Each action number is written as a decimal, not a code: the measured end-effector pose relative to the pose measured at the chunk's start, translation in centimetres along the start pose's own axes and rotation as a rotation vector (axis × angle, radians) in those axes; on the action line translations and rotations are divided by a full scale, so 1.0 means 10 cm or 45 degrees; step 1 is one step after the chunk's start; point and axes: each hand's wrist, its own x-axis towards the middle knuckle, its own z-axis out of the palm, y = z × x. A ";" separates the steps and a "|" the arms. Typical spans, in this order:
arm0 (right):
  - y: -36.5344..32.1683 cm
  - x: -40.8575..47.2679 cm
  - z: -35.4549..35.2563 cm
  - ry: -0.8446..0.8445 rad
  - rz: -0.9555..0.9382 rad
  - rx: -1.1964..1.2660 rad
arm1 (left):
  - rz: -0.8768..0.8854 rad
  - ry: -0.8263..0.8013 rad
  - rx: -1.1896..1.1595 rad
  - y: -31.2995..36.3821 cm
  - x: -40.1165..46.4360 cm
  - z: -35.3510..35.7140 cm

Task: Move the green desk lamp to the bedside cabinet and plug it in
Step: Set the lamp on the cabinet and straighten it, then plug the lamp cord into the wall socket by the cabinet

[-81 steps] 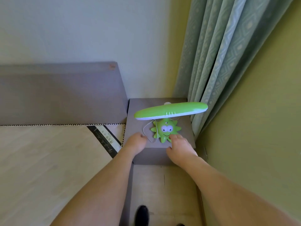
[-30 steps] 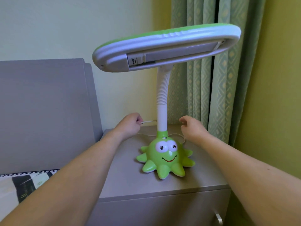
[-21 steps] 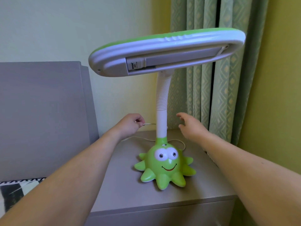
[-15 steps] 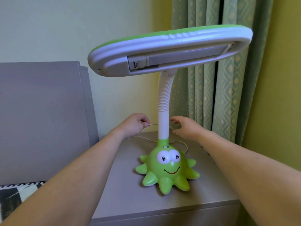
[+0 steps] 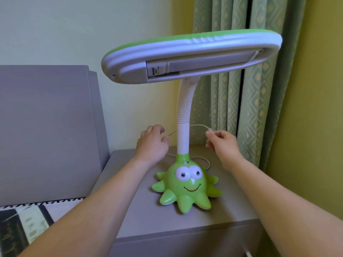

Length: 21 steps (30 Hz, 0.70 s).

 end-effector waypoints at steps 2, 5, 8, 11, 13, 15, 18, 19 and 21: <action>0.02 -0.19 -0.09 0.171 0.133 0.376 | 0.125 0.072 0.025 0.12 -0.19 -0.01; 0.11 -0.52 -0.33 0.385 0.189 0.757 | 0.312 0.142 0.035 0.39 -0.45 0.04; 0.20 -0.82 -0.65 0.521 0.230 0.943 | 0.476 0.025 0.056 0.68 -0.62 0.20; 0.22 -1.05 -0.97 0.612 0.251 1.164 | 0.478 -0.202 -0.023 0.95 -0.73 0.43; 0.21 -1.22 -1.17 0.695 0.235 1.256 | 0.447 -0.314 -0.061 1.13 -0.77 0.60; 0.21 -1.38 -1.35 0.754 0.203 1.323 | 0.467 -0.424 -0.061 1.34 -0.81 0.80; 0.19 -1.55 -1.57 0.805 0.173 1.367 | 0.442 -0.615 -0.054 1.61 -0.91 1.05; 0.18 -1.58 -1.60 0.805 0.176 1.379 | 0.461 -0.641 -0.059 1.65 -0.96 1.10; 0.23 -1.67 -1.72 0.831 0.190 1.352 | 0.557 -0.618 -0.065 1.76 -1.15 1.22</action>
